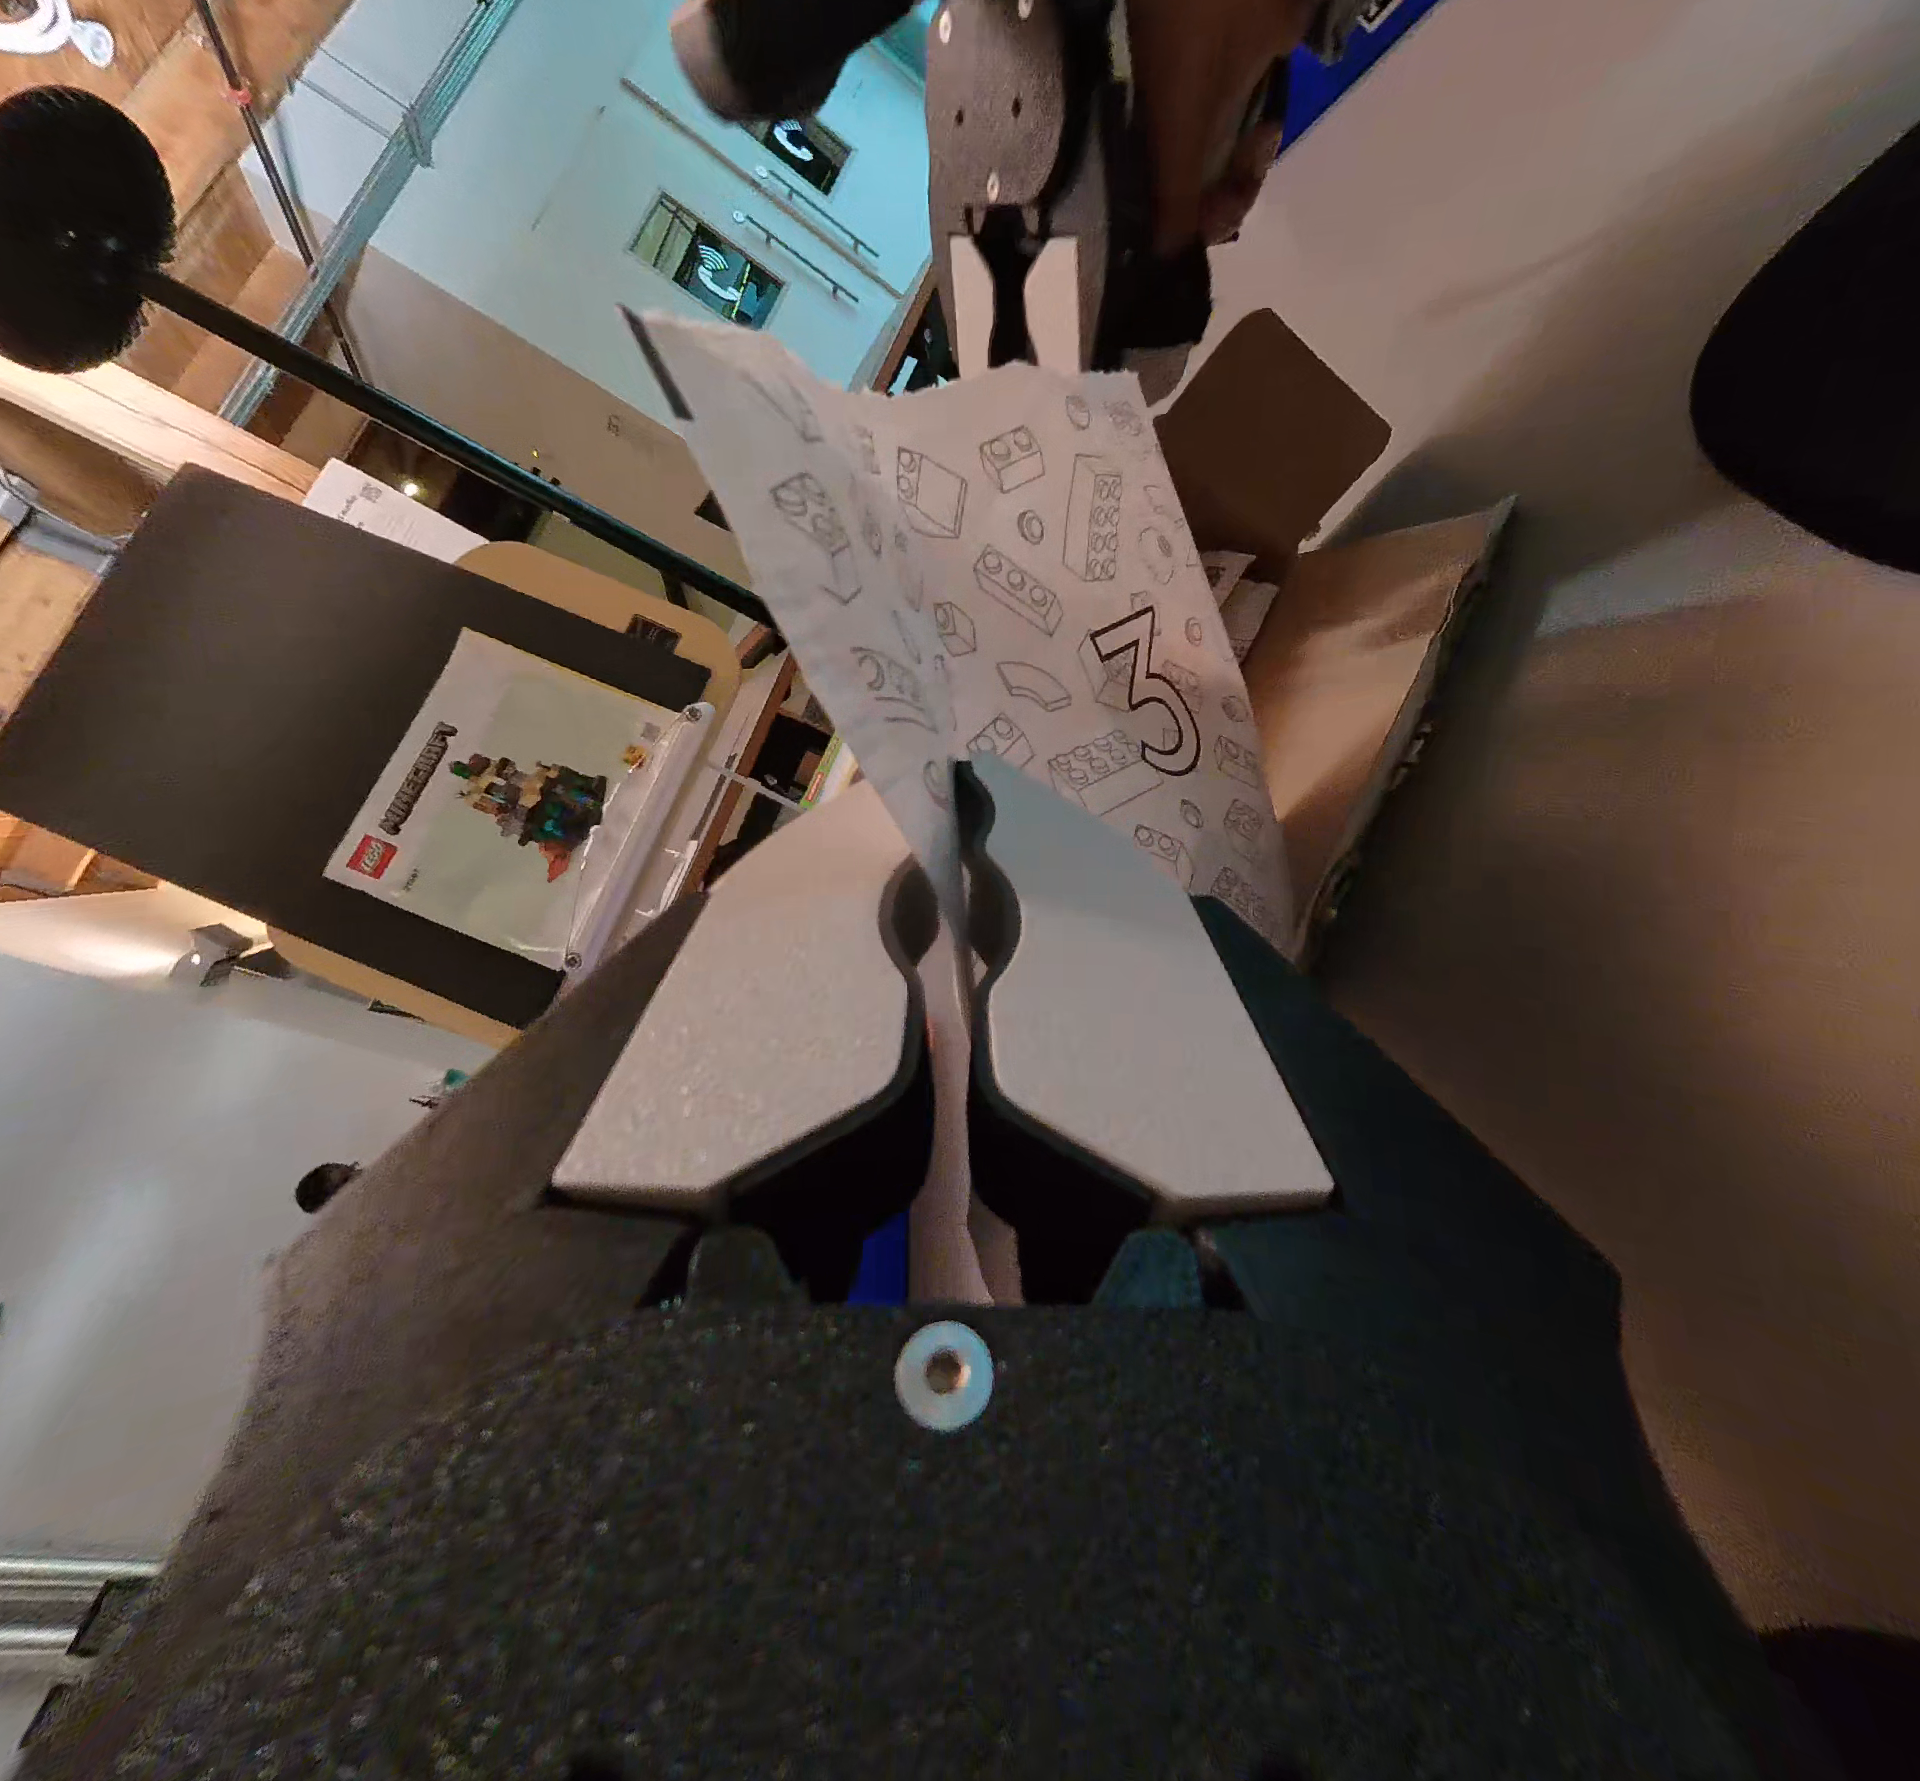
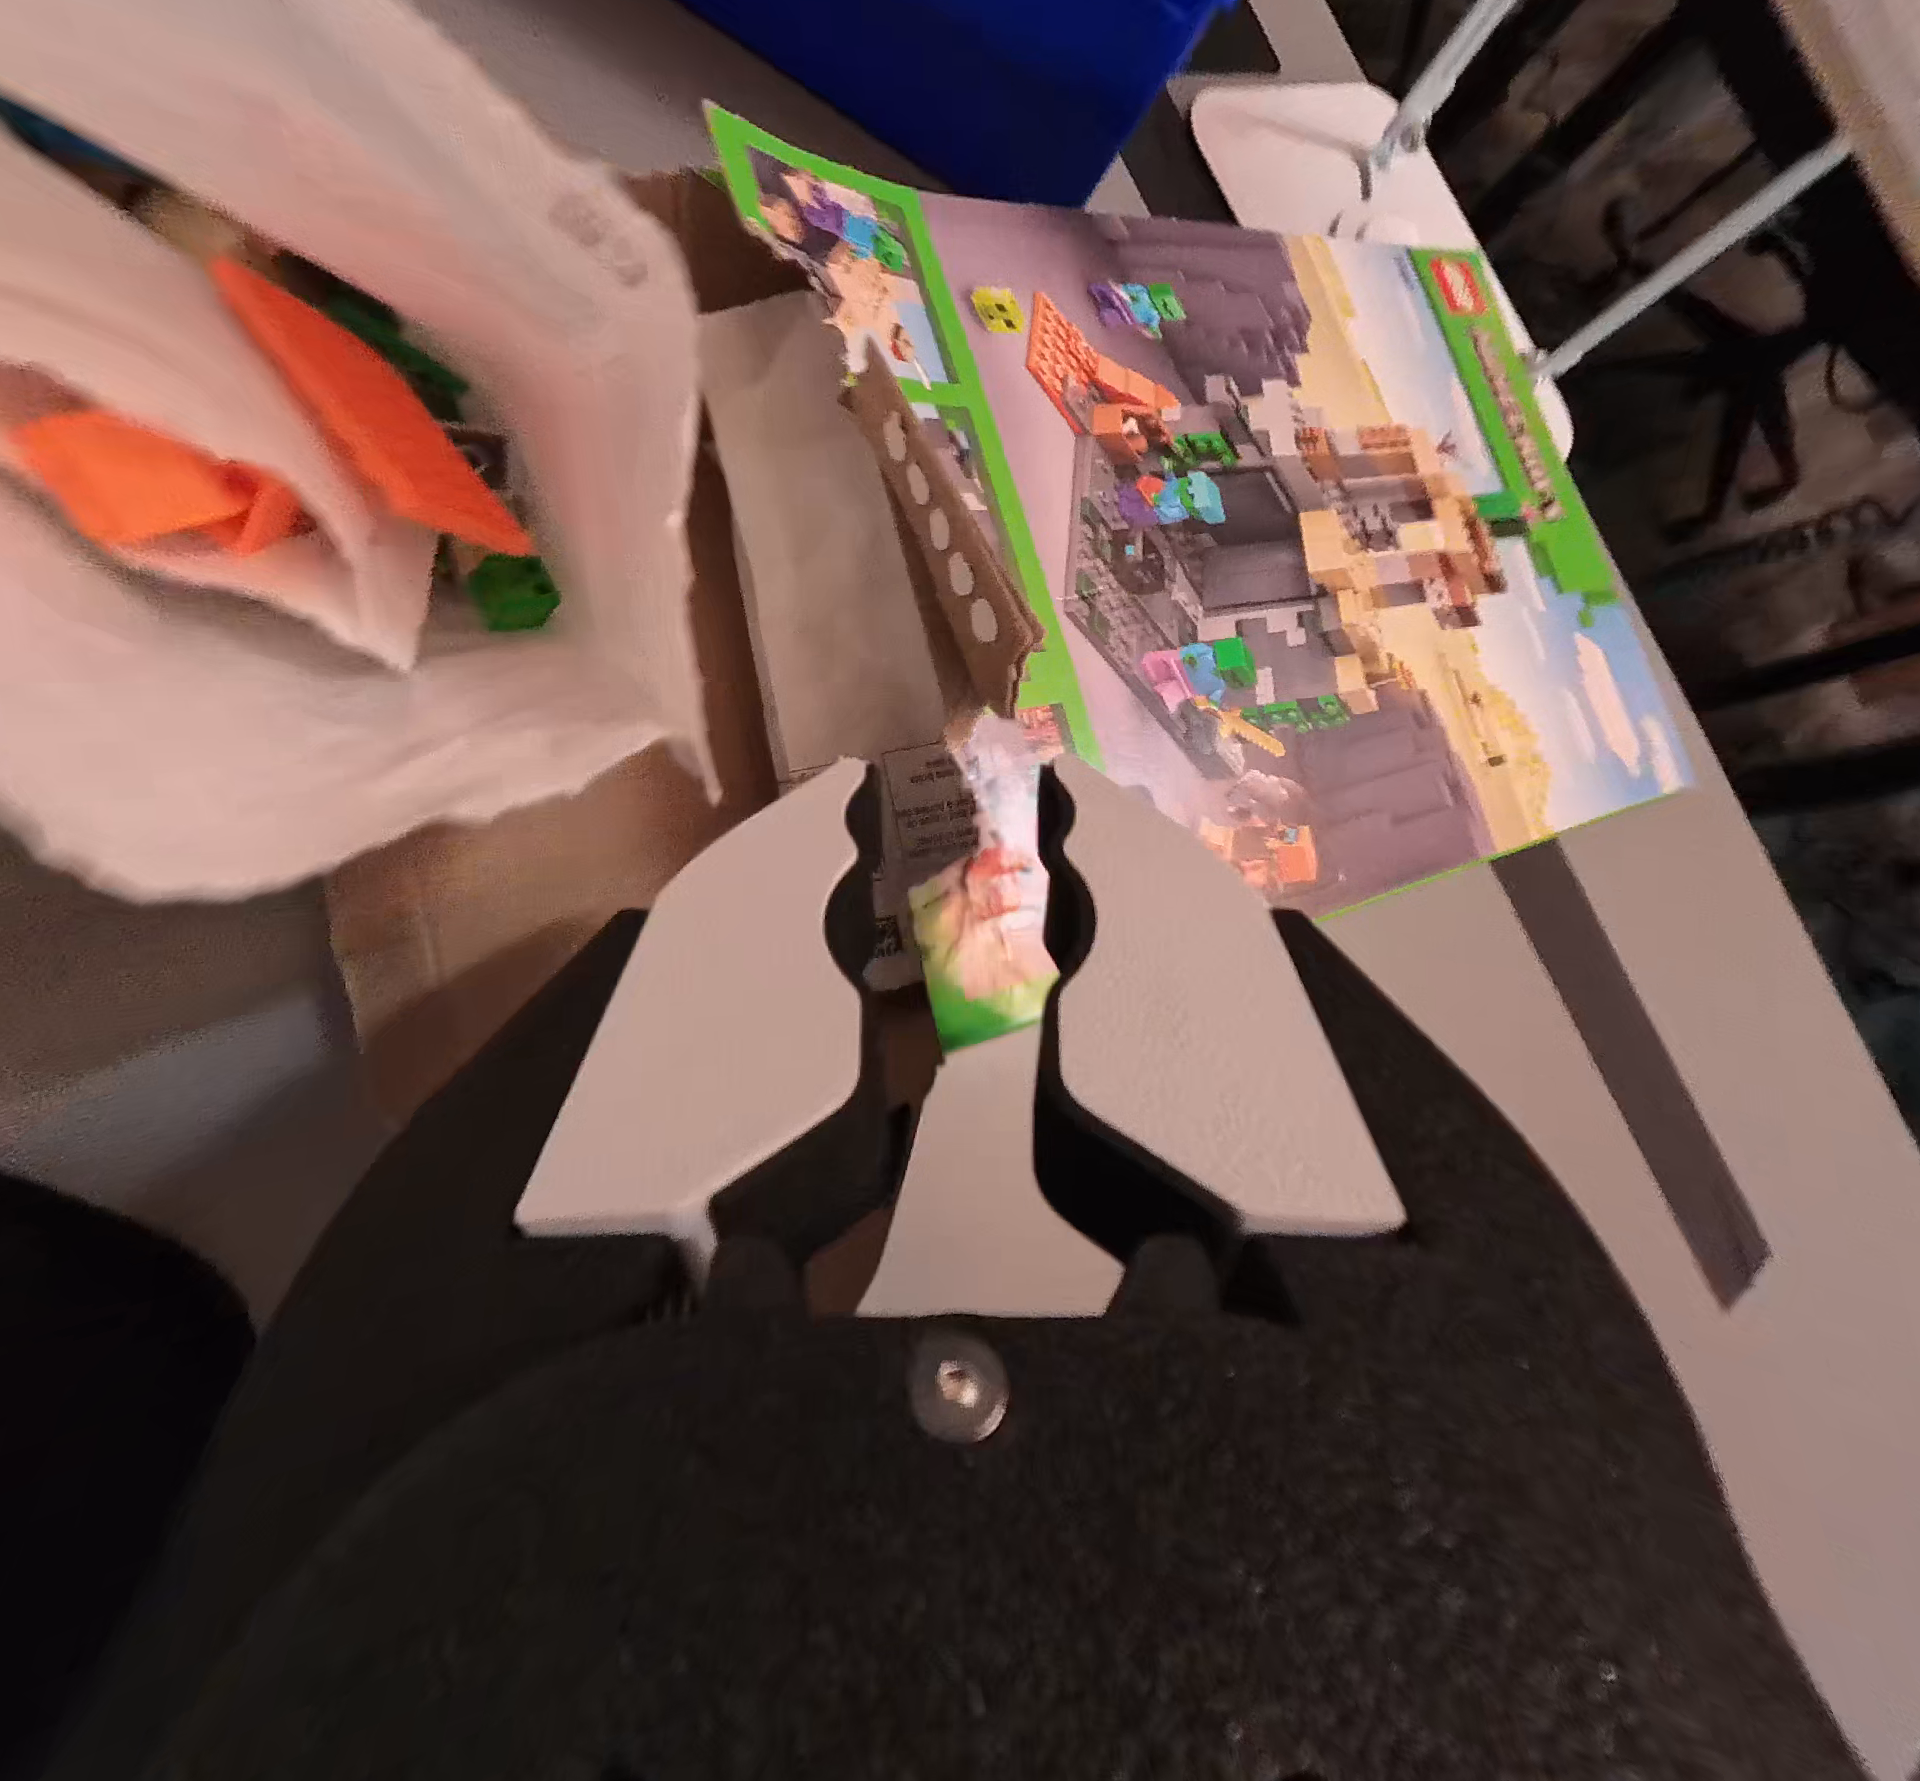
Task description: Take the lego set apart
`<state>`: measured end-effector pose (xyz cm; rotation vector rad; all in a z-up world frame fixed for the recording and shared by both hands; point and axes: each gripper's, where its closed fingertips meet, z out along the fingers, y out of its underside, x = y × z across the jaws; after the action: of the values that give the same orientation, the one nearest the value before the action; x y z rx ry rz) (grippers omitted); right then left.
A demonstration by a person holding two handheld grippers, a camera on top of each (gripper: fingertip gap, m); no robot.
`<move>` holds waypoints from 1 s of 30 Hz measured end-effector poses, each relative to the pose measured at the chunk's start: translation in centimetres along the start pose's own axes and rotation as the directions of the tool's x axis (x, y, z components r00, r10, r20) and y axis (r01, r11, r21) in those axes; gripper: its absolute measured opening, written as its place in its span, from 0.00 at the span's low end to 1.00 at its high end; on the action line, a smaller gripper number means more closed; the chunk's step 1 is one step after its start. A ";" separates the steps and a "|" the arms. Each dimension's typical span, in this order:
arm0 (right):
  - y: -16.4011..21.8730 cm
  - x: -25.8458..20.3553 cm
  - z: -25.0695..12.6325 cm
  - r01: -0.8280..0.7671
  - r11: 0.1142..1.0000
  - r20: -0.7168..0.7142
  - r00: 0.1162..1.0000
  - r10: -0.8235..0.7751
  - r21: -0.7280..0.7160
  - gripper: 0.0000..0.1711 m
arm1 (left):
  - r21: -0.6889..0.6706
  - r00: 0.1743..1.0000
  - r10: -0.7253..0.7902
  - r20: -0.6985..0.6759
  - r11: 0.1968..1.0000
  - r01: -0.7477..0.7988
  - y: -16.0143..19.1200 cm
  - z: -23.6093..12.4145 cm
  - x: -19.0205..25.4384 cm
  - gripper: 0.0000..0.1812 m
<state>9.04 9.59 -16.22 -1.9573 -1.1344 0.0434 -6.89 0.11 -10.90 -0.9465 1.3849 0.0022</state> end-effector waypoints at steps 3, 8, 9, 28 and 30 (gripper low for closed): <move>-0.3 -1.1 -1.8 0.155 0.986 0.025 0.987 -0.157 0.062 0.20 | 0.019 1.000 -0.016 -0.018 1.000 0.016 0.2 -0.3 0.1 0.00; -0.3 -4.0 -1.9 0.463 0.886 0.019 0.886 -0.463 0.018 0.28 | 0.047 1.000 -0.004 -0.029 0.999 0.005 0.3 -0.8 0.5 0.00; -0.5 -4.2 -1.4 0.504 0.864 -0.002 0.864 -0.504 0.008 0.27 | 0.055 1.000 0.010 -0.030 0.998 -0.008 0.3 -0.9 0.6 0.00; -2.6 -7.5 -1.6 0.509 0.852 0.112 0.846 -0.522 0.123 0.27 | 0.130 0.939 -0.317 -0.135 0.933 0.334 4.6 -6.1 1.9 0.00; -4.2 -8.3 -1.0 0.485 0.861 0.138 0.852 -0.505 0.157 0.36 | 0.135 0.940 -0.310 -0.141 0.935 0.329 4.6 -6.2 2.0 0.00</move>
<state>1.71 3.87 -15.71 -1.5266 -1.6892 0.0049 -13.84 -1.41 -14.44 -1.0424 1.3027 -0.4101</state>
